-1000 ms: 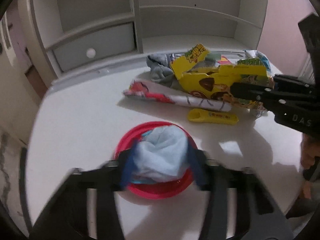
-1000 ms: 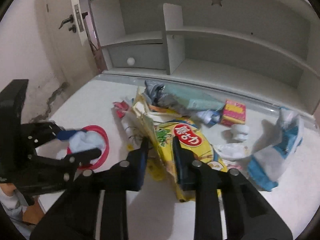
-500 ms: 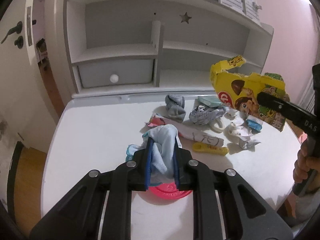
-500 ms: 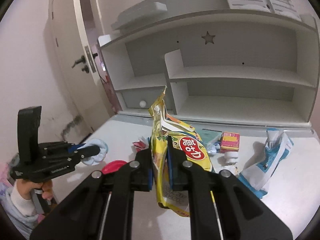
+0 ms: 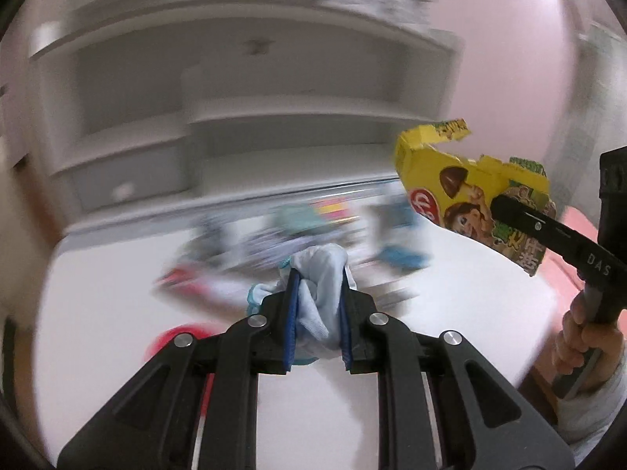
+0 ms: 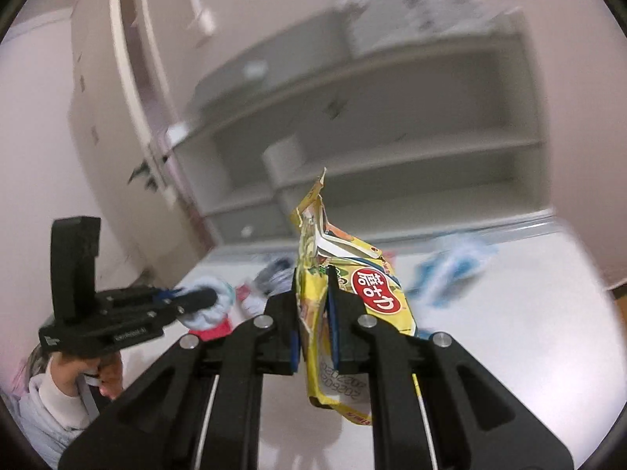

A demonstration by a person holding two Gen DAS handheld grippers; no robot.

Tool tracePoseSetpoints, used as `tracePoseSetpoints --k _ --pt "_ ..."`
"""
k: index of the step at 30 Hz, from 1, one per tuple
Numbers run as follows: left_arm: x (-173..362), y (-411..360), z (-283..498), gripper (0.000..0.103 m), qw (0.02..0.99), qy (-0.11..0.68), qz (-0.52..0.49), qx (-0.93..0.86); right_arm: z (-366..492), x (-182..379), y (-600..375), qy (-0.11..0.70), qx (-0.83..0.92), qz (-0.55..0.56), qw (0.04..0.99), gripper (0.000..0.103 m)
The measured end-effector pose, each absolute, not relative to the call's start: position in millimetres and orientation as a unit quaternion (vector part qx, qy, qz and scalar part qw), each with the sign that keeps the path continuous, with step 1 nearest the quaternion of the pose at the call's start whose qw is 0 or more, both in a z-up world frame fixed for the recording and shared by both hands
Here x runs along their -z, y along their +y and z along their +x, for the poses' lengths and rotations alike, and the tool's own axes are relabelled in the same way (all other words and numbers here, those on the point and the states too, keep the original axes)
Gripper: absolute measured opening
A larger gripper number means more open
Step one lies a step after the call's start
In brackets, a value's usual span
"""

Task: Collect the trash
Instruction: 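Carry both items to the black bin and open both tools over it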

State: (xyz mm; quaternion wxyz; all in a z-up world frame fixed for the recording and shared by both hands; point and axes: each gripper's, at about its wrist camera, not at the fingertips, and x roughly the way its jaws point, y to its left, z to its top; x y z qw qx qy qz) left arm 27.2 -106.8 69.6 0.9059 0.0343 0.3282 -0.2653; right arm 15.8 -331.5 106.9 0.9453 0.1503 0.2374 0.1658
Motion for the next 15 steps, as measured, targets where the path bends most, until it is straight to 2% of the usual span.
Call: tracePoseSetpoints --k 5,9,12,15 --pt "-85 -227 -4 0.016 0.862 0.306 0.072 0.397 -79 -125 -437 0.192 -0.045 0.172 0.965 0.011" --pt "-85 -357 -70 0.016 0.773 0.295 0.115 0.549 -180 -119 -528 0.187 0.085 0.21 0.956 0.011" --pt "-58 -430 -123 0.016 0.702 0.315 0.155 0.62 -237 -80 -586 0.23 0.158 0.269 0.922 0.011" --pt "11 -495 -167 0.016 0.626 0.379 0.203 0.651 -277 -4 -635 0.299 0.21 0.338 0.867 0.011"
